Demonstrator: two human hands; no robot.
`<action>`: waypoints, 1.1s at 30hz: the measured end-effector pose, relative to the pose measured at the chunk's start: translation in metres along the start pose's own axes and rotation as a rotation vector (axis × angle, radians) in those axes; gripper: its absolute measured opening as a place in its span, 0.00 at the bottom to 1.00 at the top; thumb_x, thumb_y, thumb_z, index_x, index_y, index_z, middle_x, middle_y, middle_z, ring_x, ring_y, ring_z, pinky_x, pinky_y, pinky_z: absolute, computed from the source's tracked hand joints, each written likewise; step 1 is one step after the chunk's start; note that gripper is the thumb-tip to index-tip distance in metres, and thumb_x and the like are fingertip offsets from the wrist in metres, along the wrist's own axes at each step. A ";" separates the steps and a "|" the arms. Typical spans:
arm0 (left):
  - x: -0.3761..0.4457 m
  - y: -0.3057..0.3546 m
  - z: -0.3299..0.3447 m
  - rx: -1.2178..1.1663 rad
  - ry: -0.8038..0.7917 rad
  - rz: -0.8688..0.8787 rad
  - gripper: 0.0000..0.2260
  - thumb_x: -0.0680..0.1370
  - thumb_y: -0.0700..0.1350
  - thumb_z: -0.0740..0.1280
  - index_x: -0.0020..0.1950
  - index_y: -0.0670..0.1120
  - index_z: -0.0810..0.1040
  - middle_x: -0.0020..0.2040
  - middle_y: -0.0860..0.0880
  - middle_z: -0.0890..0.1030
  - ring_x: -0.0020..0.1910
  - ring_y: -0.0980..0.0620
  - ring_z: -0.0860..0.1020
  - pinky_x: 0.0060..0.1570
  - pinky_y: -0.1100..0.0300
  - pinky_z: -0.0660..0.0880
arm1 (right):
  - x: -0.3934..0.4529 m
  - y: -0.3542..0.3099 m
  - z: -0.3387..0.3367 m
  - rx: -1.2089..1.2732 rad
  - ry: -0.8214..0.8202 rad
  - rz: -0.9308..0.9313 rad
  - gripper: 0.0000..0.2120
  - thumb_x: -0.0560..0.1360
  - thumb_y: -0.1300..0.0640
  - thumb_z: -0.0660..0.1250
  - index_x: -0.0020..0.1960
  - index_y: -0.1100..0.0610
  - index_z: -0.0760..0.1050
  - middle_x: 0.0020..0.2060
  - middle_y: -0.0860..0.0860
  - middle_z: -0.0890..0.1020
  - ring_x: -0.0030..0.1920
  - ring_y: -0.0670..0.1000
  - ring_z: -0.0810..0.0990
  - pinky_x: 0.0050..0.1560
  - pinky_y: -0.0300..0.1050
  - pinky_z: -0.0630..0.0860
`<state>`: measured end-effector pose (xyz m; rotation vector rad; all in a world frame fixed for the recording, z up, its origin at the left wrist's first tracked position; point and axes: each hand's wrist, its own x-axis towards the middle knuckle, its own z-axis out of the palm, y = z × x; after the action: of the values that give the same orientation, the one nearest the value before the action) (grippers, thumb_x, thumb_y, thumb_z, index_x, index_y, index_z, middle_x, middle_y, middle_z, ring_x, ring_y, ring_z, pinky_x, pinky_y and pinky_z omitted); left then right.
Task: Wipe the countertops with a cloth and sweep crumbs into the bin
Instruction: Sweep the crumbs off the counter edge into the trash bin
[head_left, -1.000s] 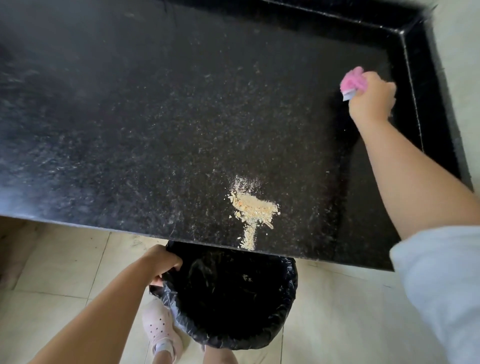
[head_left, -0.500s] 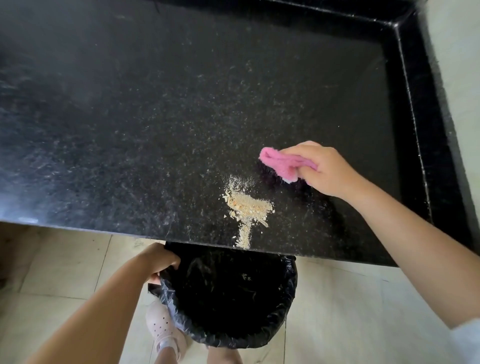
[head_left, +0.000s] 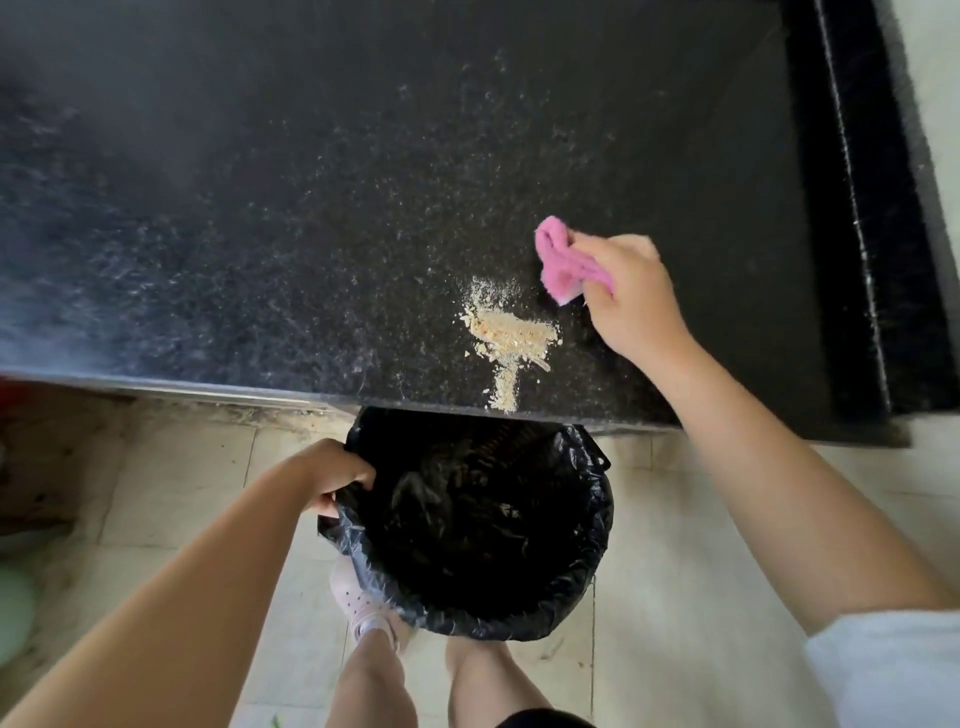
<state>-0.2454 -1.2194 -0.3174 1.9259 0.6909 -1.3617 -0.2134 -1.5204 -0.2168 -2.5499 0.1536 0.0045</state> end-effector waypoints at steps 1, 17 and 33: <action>-0.001 0.001 -0.002 0.001 -0.014 -0.001 0.06 0.68 0.30 0.65 0.43 0.34 0.74 0.44 0.36 0.76 0.48 0.35 0.78 0.52 0.46 0.75 | -0.015 -0.010 0.001 0.041 -0.008 -0.022 0.22 0.73 0.70 0.57 0.64 0.57 0.71 0.49 0.55 0.75 0.54 0.53 0.69 0.52 0.39 0.63; -0.011 -0.016 0.005 -0.080 -0.040 0.012 0.06 0.71 0.30 0.63 0.47 0.34 0.73 0.48 0.34 0.76 0.45 0.39 0.78 0.53 0.45 0.75 | -0.047 -0.037 0.006 0.045 -0.050 -0.051 0.20 0.73 0.71 0.57 0.62 0.60 0.72 0.52 0.57 0.76 0.53 0.52 0.71 0.50 0.38 0.64; -0.030 -0.028 0.018 -0.172 -0.022 0.022 0.04 0.71 0.30 0.63 0.40 0.38 0.72 0.45 0.39 0.74 0.44 0.43 0.76 0.52 0.48 0.76 | -0.084 -0.040 0.014 0.016 -0.201 -0.156 0.22 0.69 0.71 0.58 0.62 0.61 0.73 0.50 0.63 0.75 0.55 0.56 0.71 0.53 0.40 0.65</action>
<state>-0.2865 -1.2164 -0.2990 1.7749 0.7492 -1.2656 -0.2922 -1.4698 -0.2034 -2.5204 -0.1221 0.1975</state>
